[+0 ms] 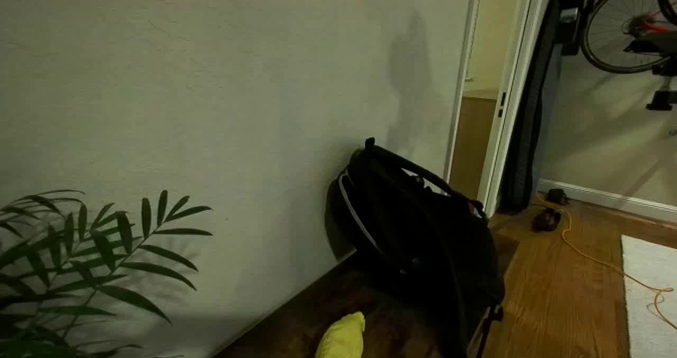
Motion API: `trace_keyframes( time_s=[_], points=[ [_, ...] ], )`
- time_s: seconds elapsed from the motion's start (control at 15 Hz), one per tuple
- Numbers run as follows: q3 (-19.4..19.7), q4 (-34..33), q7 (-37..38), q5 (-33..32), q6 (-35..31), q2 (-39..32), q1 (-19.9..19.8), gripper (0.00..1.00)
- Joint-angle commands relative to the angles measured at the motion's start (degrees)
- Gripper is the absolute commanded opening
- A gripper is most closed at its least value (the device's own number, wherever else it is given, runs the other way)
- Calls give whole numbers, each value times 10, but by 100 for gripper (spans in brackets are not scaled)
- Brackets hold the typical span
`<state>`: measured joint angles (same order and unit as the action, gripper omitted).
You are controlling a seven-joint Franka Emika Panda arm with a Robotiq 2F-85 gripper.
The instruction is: Put the yellow thing in the bag
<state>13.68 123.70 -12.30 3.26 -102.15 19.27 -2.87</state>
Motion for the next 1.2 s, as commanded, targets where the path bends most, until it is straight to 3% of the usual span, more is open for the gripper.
trace_keyframes(
  time_s=[0.0, 0.6, 1.13],
  points=[
    [-12, -1, -4, 4, 1, -2, -14, 100],
    [-12, -1, -4, 4, 1, -2, -14, 100],
    [-35, 16, 27, -3, -72, -43, -12, 100]
  ],
)
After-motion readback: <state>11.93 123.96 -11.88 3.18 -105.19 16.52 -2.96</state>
